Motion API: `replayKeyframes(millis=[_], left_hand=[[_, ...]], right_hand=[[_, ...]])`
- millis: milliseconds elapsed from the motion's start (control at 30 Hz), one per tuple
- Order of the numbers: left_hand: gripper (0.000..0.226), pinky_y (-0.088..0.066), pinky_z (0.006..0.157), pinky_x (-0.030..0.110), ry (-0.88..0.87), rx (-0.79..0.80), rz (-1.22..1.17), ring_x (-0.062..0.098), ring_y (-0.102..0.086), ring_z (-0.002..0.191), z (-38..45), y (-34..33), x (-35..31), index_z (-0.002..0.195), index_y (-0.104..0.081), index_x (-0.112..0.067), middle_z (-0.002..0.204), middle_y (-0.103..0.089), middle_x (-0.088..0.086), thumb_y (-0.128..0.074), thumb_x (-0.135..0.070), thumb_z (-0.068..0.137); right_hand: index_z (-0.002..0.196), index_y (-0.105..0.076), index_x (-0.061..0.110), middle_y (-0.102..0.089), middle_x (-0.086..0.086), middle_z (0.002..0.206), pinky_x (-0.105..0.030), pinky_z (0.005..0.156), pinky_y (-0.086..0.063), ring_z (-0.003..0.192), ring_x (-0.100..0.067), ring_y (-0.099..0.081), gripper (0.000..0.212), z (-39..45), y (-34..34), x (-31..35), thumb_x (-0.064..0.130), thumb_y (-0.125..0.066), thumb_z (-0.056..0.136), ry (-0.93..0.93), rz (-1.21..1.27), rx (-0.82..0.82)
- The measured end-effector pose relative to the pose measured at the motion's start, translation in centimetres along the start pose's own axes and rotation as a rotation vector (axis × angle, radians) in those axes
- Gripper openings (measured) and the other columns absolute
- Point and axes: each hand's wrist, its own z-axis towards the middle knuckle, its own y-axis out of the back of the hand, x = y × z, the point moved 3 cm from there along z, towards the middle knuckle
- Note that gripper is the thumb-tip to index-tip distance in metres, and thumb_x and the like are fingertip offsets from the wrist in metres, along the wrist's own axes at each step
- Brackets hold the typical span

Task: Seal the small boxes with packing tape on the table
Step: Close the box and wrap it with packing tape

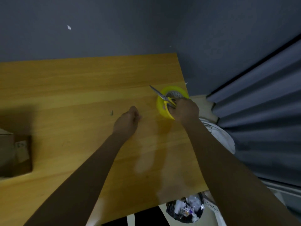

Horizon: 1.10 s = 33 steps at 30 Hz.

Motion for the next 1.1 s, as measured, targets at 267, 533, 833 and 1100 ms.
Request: replayKeyframes(millis=[267,533,833,1100], left_hand=[[0.013,-0.05,0.062,0.041,0.044,0.036,-0.065,0.031,-0.063,0.077,-0.9,-0.4,-0.4,0.094,-0.042,-0.014,0.086,-0.065,0.012,-0.047,-0.025,0.1],[0.012,-0.044,0.052,0.039,0.016,0.023,-0.025,0.028,-0.053,0.059,-0.4,0.4,-0.2,0.093,-0.044,-0.013,0.069,-0.055,0.006,-0.044,-0.022,0.101],[0.016,-0.024,0.048,0.031,-0.092,0.002,0.108,0.023,-0.036,0.053,-2.6,0.0,1.1,0.091,-0.038,-0.014,0.066,-0.038,-0.001,-0.037,-0.023,0.103],[0.014,-0.024,0.046,0.03,-0.055,-0.041,0.027,0.024,-0.039,0.049,-3.1,1.3,2.2,0.092,-0.04,-0.009,0.062,-0.041,0.002,-0.041,-0.02,0.102]], right_hand=[[0.12,-0.059,0.005,-0.062,-0.014,0.113,-0.034,0.073,-0.042,0.104,-0.031,-0.059,0.034,-1.3,4.8,-0.4,0.028,-0.057,0.096,0.241,-0.072,-0.021],[0.134,-0.049,0.009,-0.059,-0.013,0.126,-0.034,0.081,-0.046,0.112,-0.03,-0.057,0.044,-1.3,-1.3,-0.3,0.024,-0.061,0.094,0.112,0.194,0.181],[0.134,-0.049,0.013,-0.064,-0.009,0.113,-0.029,0.065,-0.04,0.095,-0.028,-0.063,0.041,-0.7,-3.4,0.9,0.028,-0.057,0.096,-0.055,0.245,0.027],[0.135,-0.049,0.013,-0.065,-0.01,0.113,-0.032,0.068,-0.044,0.098,-0.029,-0.063,0.043,-0.8,-2.6,1.6,0.031,-0.056,0.097,-0.073,0.287,0.06]])
